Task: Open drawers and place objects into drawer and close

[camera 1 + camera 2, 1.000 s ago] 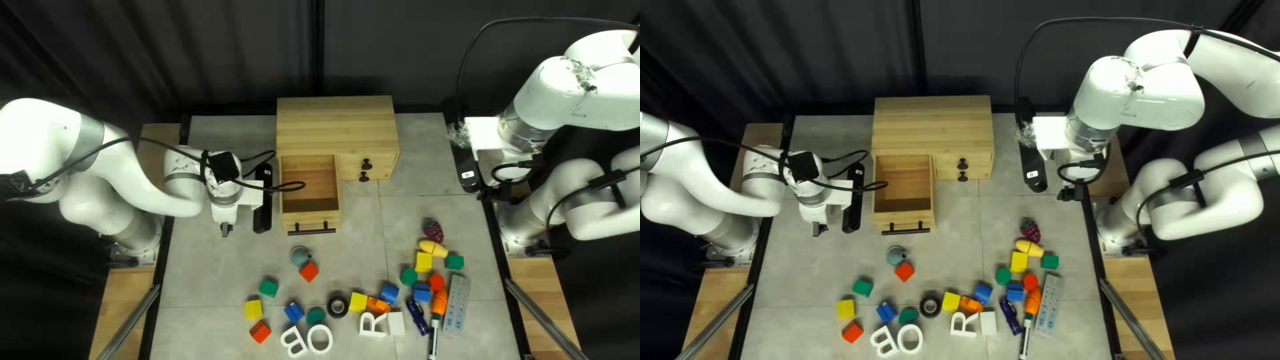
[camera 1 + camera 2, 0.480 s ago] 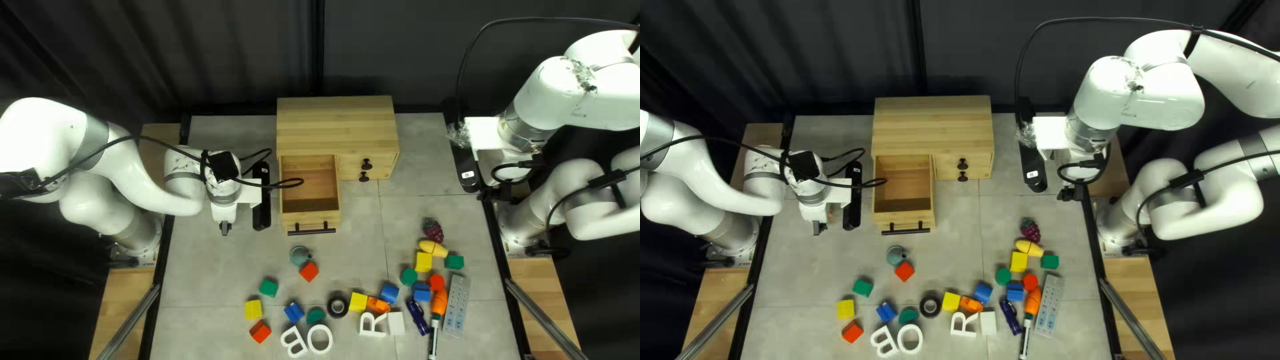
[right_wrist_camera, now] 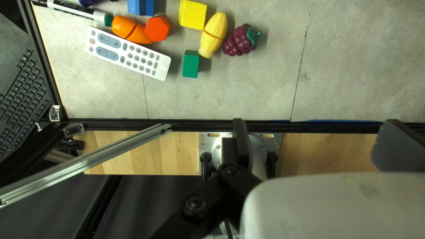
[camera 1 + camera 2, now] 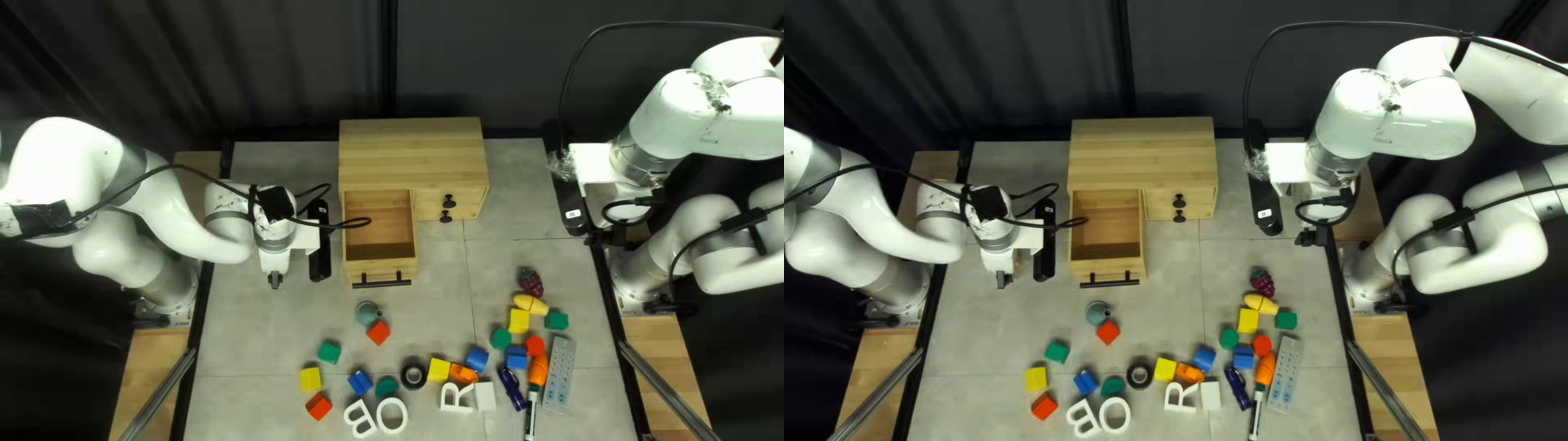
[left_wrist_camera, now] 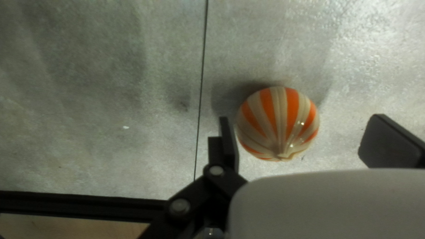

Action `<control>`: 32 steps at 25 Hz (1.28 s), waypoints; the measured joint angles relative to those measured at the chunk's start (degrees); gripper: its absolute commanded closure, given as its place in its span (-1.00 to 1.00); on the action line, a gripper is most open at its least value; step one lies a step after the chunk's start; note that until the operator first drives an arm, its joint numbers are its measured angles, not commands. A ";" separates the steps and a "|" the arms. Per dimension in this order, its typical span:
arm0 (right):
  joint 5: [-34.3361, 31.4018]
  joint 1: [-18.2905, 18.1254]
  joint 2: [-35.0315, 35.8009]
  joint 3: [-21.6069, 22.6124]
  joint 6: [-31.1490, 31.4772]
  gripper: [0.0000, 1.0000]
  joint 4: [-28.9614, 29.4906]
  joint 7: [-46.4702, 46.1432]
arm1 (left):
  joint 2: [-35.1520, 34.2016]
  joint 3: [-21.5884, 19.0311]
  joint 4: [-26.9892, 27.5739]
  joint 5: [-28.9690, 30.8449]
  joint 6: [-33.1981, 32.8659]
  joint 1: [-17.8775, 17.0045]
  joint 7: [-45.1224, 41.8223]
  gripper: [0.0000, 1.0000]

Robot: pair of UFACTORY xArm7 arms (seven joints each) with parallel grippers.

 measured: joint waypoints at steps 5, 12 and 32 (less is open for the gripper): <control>0.00 0.00 0.00 0.00 0.00 -1.00 0.00 0.00 | 1.03 -0.01 -0.09 -0.11 -0.90 0.03 -0.02 -1.00; 0.00 0.00 0.00 0.00 0.00 -1.00 0.00 0.00 | 1.34 -0.22 -0.31 0.37 -1.78 0.15 -0.92 1.00; 0.00 0.00 0.00 0.00 0.00 -1.00 0.00 0.00 | -10.28 -5.84 14.97 3.79 23.56 -1.58 -10.40 0.55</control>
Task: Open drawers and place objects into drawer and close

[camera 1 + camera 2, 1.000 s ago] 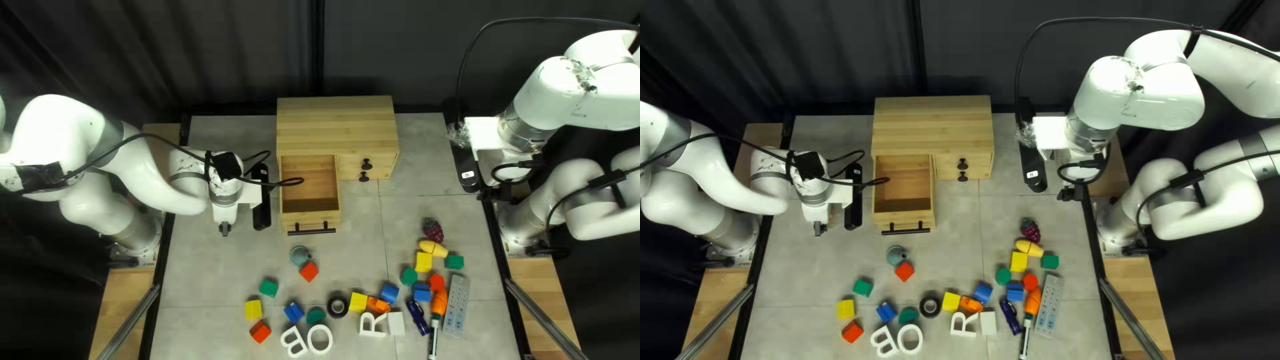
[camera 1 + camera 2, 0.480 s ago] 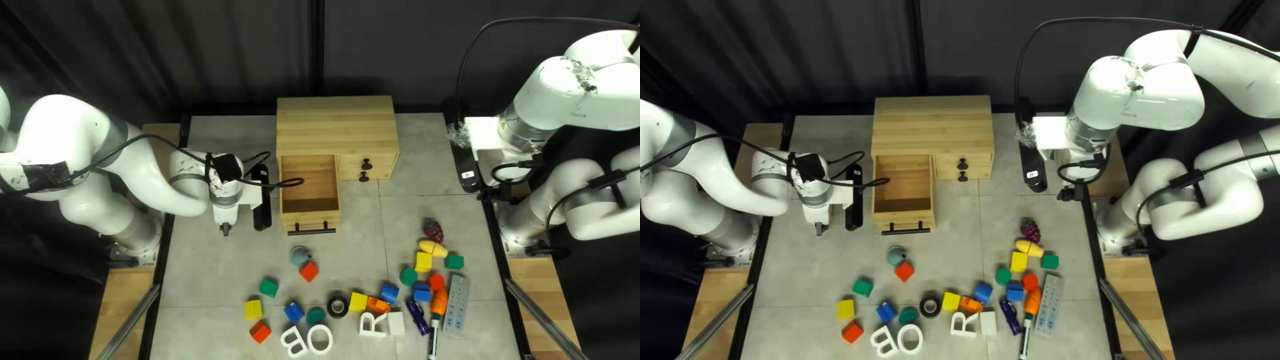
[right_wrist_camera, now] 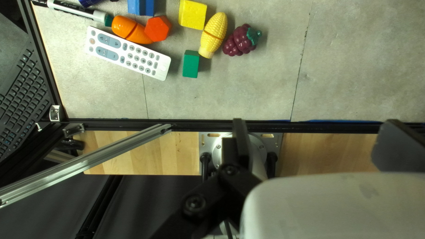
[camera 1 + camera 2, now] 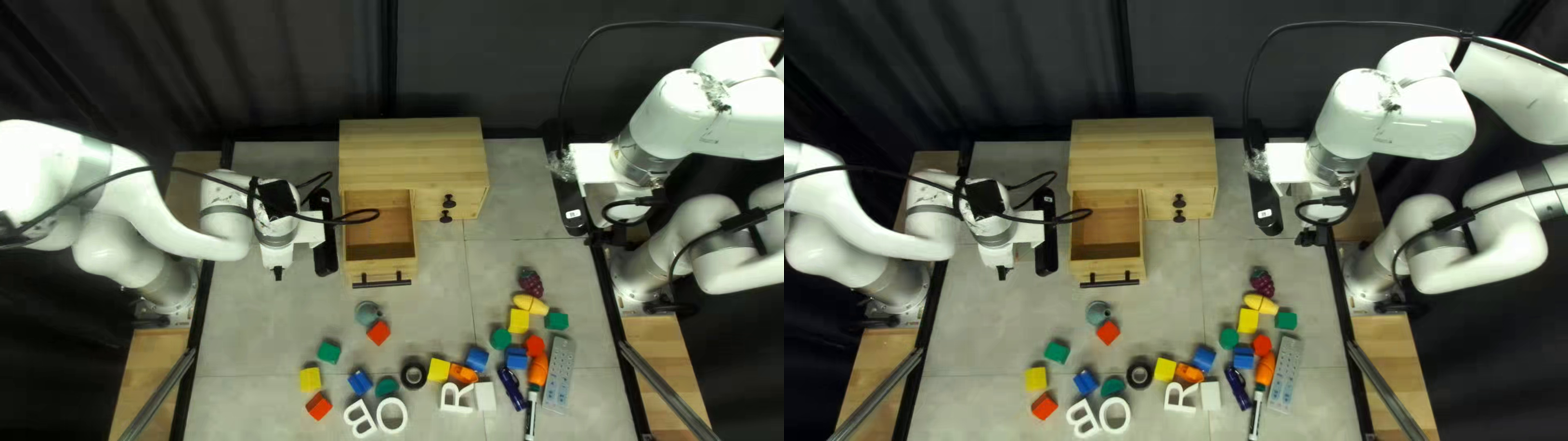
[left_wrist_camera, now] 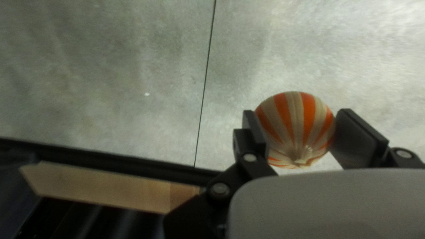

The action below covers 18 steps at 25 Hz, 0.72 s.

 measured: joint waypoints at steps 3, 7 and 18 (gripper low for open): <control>0.00 0.00 0.00 0.00 0.00 -1.00 0.00 0.00 | 0.92 -1.79 7.18 1.78 5.76 -0.17 -1.80 0.47; 0.00 0.00 0.00 0.00 0.00 -1.00 0.00 0.00 | 5.59 -4.88 18.77 5.98 12.32 0.32 -4.52 0.44; 0.00 0.00 0.00 0.00 0.00 -1.00 0.00 0.00 | 22.54 -8.75 33.08 22.40 8.78 0.20 -11.30 -0.10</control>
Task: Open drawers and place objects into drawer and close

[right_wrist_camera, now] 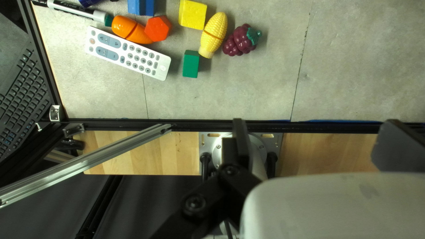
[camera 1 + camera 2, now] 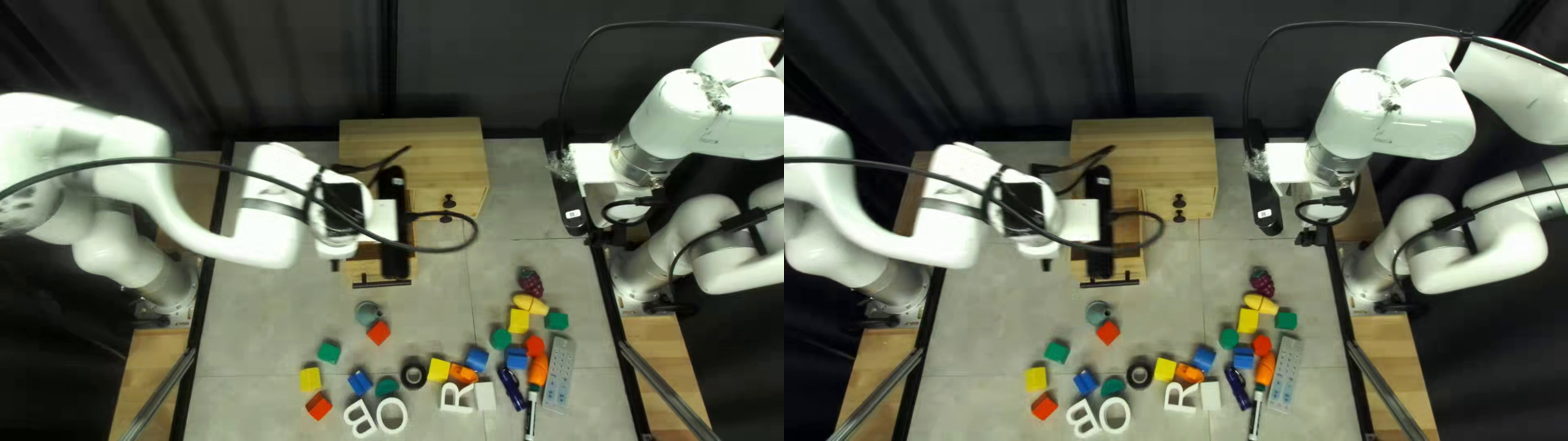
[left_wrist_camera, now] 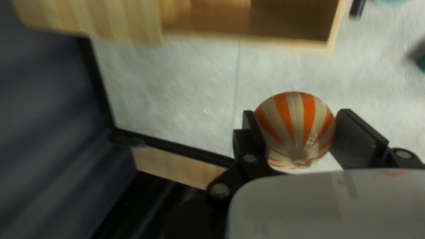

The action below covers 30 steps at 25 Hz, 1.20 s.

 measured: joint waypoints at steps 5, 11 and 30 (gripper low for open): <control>0.00 0.00 0.00 0.00 0.00 -1.00 0.00 0.00 | 0.35 0.72 -4.69 2.63 -7.33 0.67 -1.50 -1.00; 0.00 0.00 0.00 0.00 0.00 -1.00 0.00 0.00 | -2.29 1.70 -11.80 3.37 -17.55 1.61 -4.64 -1.00; 0.00 0.00 0.00 0.00 0.00 -1.00 0.00 0.00 | -2.03 -6.37 -9.71 -19.96 0.26 -8.28 9.41 -1.00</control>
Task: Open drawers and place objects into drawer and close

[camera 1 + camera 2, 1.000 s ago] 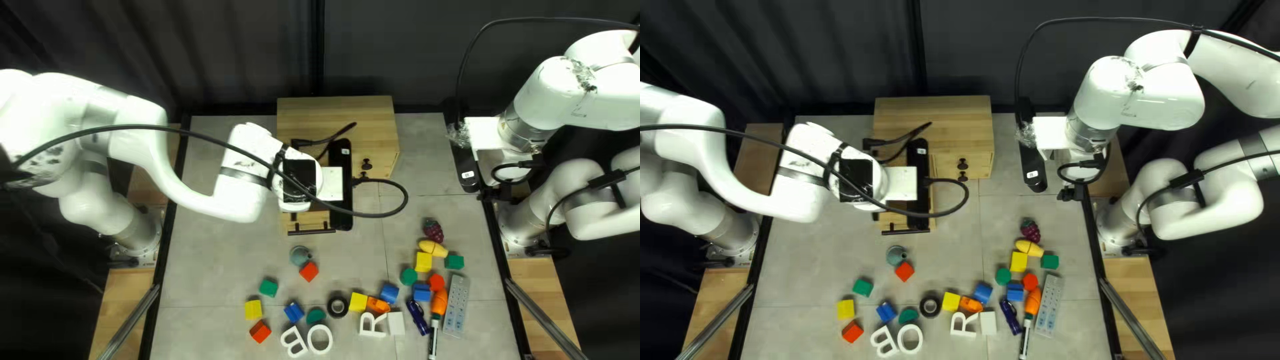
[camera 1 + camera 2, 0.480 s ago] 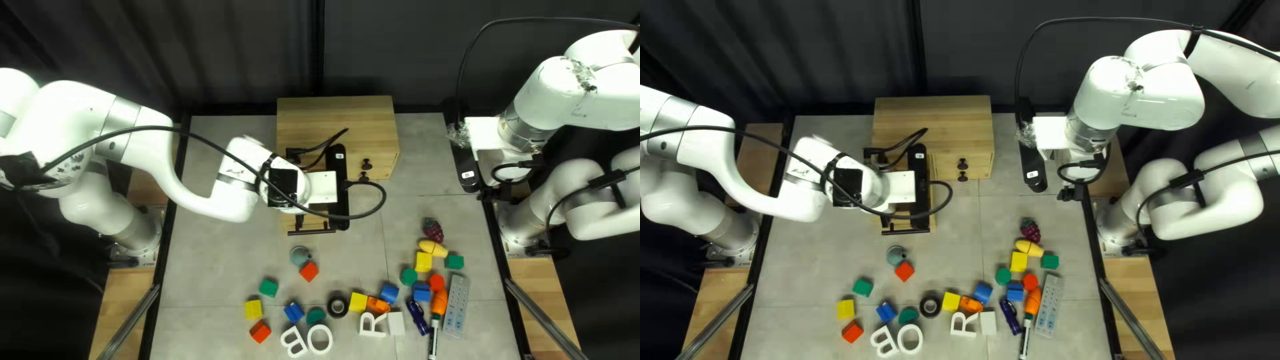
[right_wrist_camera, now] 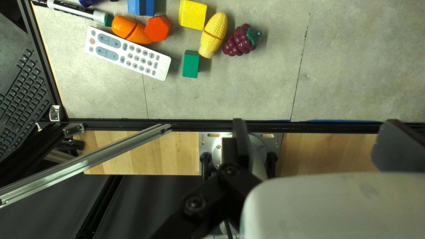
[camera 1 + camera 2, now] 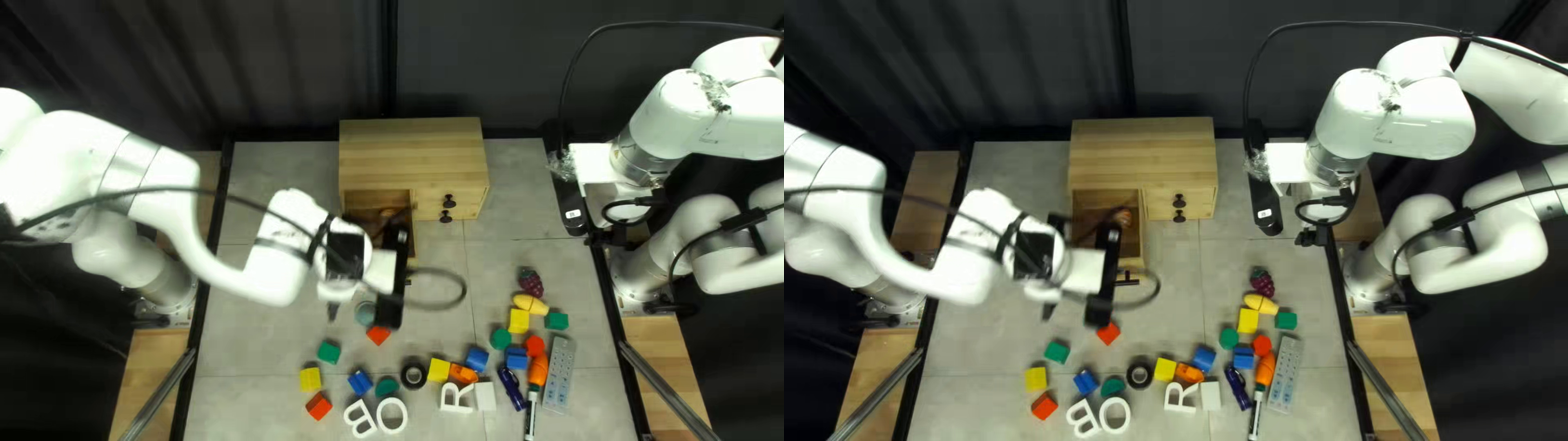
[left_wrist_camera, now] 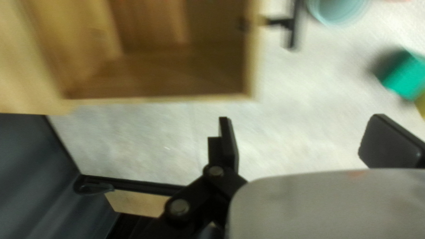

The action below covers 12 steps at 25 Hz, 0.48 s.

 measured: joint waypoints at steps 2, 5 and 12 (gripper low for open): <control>0.00 0.00 0.00 0.00 0.00 -1.00 0.00 0.00 | 0.36 -1.05 -0.67 -1.42 0.34 -1.09 0.89 -1.00; 0.00 0.00 0.00 0.00 0.00 -1.00 0.00 0.00 | -0.07 -2.93 -2.59 -4.17 0.44 -3.01 2.10 -1.00; 0.00 0.00 0.00 0.00 0.00 -1.00 0.00 0.00 | 0.25 -4.75 -7.14 -6.15 -6.13 -4.90 0.04 -1.00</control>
